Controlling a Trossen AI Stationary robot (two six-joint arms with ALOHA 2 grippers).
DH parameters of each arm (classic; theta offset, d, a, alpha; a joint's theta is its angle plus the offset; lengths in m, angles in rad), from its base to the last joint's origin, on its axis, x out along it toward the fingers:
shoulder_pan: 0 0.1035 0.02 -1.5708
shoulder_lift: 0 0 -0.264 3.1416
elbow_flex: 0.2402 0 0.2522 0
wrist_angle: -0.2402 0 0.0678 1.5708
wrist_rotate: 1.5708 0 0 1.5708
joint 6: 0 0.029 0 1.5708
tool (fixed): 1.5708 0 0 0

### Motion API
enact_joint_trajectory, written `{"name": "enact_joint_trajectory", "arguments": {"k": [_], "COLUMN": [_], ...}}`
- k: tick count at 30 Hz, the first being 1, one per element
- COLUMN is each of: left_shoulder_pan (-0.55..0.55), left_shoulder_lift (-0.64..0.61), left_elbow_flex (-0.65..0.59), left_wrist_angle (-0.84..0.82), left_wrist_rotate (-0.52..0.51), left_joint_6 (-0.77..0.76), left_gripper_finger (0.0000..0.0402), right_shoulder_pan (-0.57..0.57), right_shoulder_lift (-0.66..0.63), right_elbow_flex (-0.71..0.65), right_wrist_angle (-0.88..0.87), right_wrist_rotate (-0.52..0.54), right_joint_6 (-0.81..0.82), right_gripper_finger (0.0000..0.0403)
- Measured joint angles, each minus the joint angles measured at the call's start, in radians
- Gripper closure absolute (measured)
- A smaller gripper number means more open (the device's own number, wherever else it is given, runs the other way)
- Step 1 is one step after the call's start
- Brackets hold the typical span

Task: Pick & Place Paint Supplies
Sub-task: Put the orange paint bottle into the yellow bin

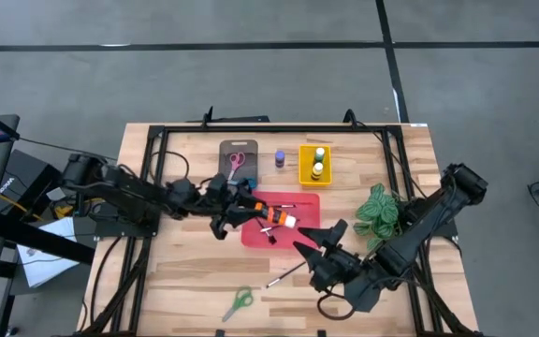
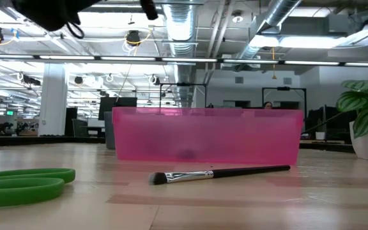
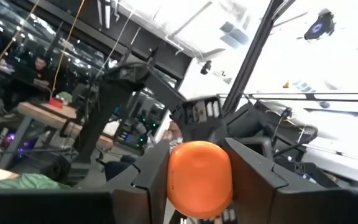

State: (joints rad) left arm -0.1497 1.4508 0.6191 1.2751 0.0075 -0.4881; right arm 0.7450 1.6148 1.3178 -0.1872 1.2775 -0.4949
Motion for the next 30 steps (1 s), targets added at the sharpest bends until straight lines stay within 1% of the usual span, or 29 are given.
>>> {"name": "enact_joint_trajectory", "arguments": {"k": [6, 10, 13, 18, 30], "left_shoulder_pan": [-0.003, -0.008, -0.014, -0.030, -0.047], "left_shoulder_lift": [0.091, 0.133, 0.145, 0.147, 0.148], "left_elbow_flex": [0.070, 0.091, 0.095, 0.095, 0.095], "left_wrist_angle": [0.006, 0.035, 0.071, 0.101, 0.119], "left_wrist_rotate": [0.024, 0.027, 0.027, 0.027, 0.013], "left_joint_6": [-0.029, -0.049, -0.071, -0.074, -0.071], "left_gripper_finger": [0.0274, 0.0275, 0.0275, 0.0273, 0.0275], "right_shoulder_pan": [0.008, 0.018, 0.023, 0.035, 0.018], "right_shoulder_lift": [-0.003, -0.005, -0.005, -0.005, -0.005], "right_elbow_flex": [0.002, 0.002, 0.002, 0.002, 0.002], "right_wrist_angle": [0.014, 0.052, 0.062, 0.062, 0.099], "right_wrist_rotate": [0.006, 0.006, 0.011, 0.060, 0.062], "right_joint_6": [-0.003, -0.029, -0.040, -0.041, -0.056], "right_gripper_finger": [0.0198, 0.0203, 0.0206, 0.0214, 0.0224]}}
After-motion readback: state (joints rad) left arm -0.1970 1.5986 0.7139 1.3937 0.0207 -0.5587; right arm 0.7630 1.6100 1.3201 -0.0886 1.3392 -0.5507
